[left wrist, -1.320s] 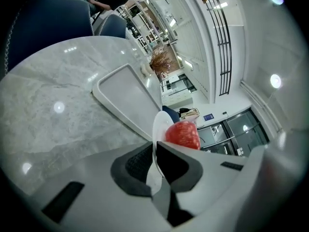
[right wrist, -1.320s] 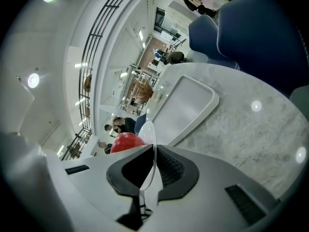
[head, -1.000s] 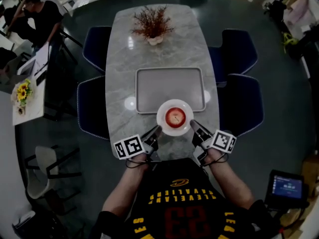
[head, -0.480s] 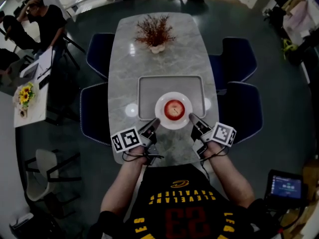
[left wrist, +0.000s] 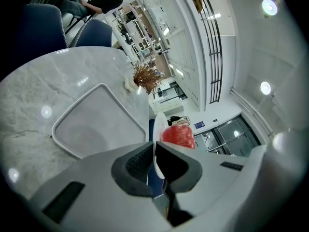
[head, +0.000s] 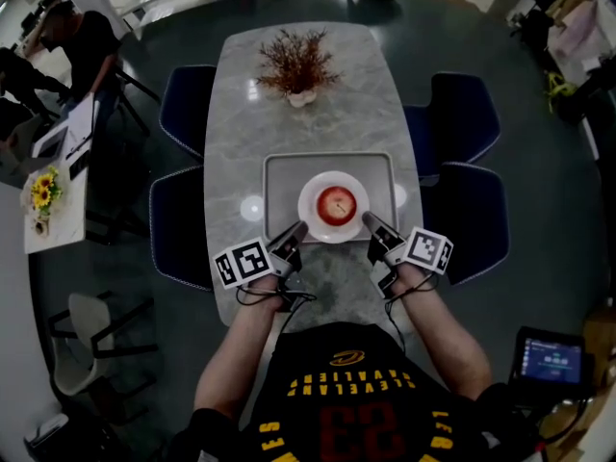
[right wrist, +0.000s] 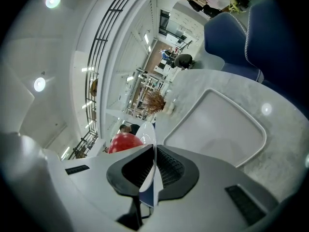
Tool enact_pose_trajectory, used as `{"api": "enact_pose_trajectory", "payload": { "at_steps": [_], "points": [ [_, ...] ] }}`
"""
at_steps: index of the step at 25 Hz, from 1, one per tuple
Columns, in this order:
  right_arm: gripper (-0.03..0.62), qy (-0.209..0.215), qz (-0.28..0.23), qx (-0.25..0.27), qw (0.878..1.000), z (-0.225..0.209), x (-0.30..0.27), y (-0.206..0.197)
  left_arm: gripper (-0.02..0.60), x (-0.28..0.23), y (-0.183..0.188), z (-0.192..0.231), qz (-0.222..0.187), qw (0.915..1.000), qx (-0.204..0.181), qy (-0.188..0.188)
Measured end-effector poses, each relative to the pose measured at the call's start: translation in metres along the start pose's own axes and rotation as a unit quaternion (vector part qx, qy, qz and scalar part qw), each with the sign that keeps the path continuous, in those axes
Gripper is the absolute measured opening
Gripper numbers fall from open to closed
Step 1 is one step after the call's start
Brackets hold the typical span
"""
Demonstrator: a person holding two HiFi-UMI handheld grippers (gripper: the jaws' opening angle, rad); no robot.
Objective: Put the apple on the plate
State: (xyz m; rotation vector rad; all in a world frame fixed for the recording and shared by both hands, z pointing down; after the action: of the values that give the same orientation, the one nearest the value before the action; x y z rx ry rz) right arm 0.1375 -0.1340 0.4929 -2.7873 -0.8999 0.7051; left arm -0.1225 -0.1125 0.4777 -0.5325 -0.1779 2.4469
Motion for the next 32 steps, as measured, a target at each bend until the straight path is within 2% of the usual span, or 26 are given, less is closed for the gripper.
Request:
{"api": "enact_pose_trajectory", "payload": {
  "at_steps": [5, 9, 14, 24, 32],
  "points": [
    [0.029, 0.007, 0.002, 0.006, 1.000, -0.015, -0.020, 0.010, 0.021, -0.018, 0.012, 0.014, 0.014, 0.9997, -0.006, 0.017],
    [0.029, -0.015, 0.005, -0.004, 1.000, -0.024, -0.031, 0.013, 0.021, -0.030, 0.020, 0.028, 0.027, 0.9992, -0.003, 0.029],
    [0.029, -0.005, 0.010, 0.020, 1.000, -0.041, -0.050, 0.019, 0.021, -0.043, 0.024, 0.048, 0.040, 0.9983, 0.006, 0.041],
    [0.029, -0.057, 0.035, 0.021, 0.998, -0.085, -0.077, 0.015, 0.021, -0.070, 0.023, 0.097, 0.074, 0.9941, 0.022, 0.076],
    [0.029, -0.098, 0.075, 0.046, 0.991, -0.098, -0.090, 0.017, 0.021, -0.080, 0.023, 0.114, 0.100, 0.9896, 0.020, 0.102]
  ]
}}
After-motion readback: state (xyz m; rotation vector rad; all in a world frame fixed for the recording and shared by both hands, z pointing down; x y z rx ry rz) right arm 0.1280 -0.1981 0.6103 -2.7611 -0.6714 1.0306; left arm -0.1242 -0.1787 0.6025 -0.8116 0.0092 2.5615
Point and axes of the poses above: the fingertips, and each gripper's own axes: x backward along the fingers, z to its left, y out of its top, the point moved 8 cm from there along x, backward along the fingers, and after that the axes turned 5 degrees about z, right-handed, at the moved point
